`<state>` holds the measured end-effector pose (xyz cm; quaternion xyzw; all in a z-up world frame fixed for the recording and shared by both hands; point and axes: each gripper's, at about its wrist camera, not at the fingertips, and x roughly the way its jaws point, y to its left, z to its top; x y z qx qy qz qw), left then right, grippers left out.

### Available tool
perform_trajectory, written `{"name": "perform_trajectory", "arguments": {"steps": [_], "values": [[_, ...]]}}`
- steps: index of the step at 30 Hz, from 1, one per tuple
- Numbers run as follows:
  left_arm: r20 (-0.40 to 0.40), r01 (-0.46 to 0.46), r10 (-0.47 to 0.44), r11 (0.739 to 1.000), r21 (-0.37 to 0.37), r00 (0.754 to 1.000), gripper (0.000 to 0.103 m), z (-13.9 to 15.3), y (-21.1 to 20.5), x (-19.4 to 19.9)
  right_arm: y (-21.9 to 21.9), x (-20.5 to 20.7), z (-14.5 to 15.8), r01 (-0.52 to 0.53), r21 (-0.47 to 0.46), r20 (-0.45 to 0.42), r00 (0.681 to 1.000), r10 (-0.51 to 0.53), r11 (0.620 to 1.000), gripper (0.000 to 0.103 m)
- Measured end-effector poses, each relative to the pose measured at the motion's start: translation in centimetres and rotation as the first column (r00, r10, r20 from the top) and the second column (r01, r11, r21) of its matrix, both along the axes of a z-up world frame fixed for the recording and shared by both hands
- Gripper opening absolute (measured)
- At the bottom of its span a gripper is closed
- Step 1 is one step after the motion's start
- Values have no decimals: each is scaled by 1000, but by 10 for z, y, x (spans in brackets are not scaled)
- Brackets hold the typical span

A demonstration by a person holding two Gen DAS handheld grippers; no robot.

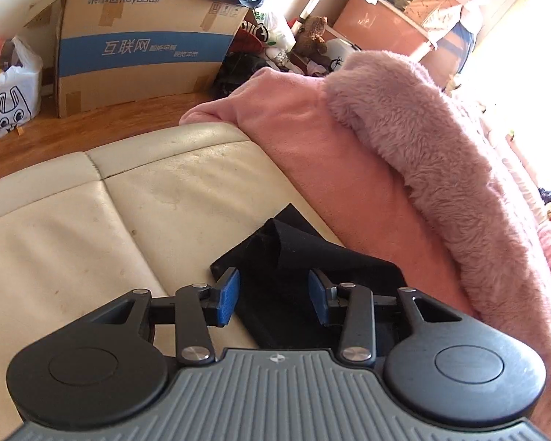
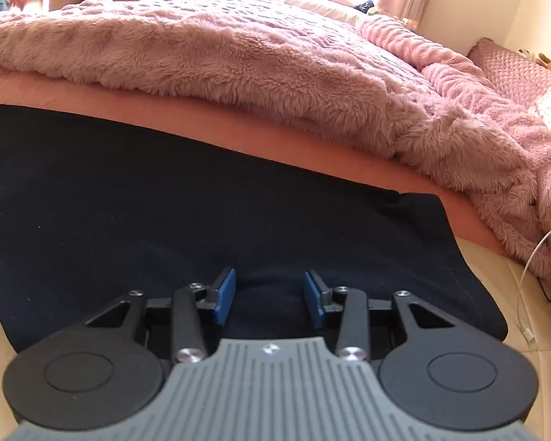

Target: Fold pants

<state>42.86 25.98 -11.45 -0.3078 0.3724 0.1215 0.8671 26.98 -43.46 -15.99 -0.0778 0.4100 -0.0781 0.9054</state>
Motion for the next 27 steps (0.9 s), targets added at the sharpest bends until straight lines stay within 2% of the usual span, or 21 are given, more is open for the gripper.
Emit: {"name": "perform_trajectory", "arguments": {"steps": [2, 3, 5, 8, 10, 13, 16, 18, 19, 20, 22, 24, 27], "values": [[-4, -7, 7, 1000, 6, 1000, 45, -4, -1, 6, 1, 1, 0, -4, -8, -11, 1000, 4, 1000, 36], [-2, -10, 10, 1000, 20, 1000, 40, -6, -1, 9, 2, 1, -1, -10, -16, -16, 1000, 10, 1000, 36], [-32, -16, 18, 998, 68, 999, 4, -5, -5, 16, 2, 1, -1, -17, -22, -24, 1000, 16, 1000, 36], [4, -6, 6, 994, 112, 1000, 1, 8, -9, 17, -1, 2, -2, -15, -8, -37, 999, 15, 1000, 36], [20, 36, -40, 983, 183, 999, 1, 26, -13, 18, -1, 6, -2, -20, -8, -48, 999, 20, 1000, 36], [-33, 97, -91, 959, 265, 995, 1, 44, -9, 31, -1, 8, -2, -29, -13, -59, 998, 28, 1000, 36], [-124, 182, -151, 937, 299, 981, 1, 38, -7, 48, 0, 9, -3, -26, -12, -60, 998, 25, 1000, 36], [-199, 224, -167, 923, 313, 966, 8, 24, -7, 56, 0, 9, -4, -22, -12, -61, 998, 21, 1000, 36], [-210, 204, -137, 916, 345, 968, 17, 20, -7, 55, 0, 10, -3, -21, -13, -63, 998, 20, 1000, 36], [-202, 168, -98, 916, 364, 974, 31, 17, -4, 51, 0, 10, -3, -21, -13, -65, 998, 20, 1000, 36], [-162, 100, -52, 947, 305, 985, 51, 14, 8, 36, 0, 11, -2, -26, -13, -71, 997, 25, 1000, 36], [-112, 28, -3, 974, 227, 994, 53, 13, 19, 18, 0, 12, -1, -29, -19, -74, 997, 27, 999, 36], [-80, -32, 39, 996, 89, 996, 55, 9, 32, -5, 2, 7, 8, -11, -18, -46, 999, 10, 1000, 32]]}}
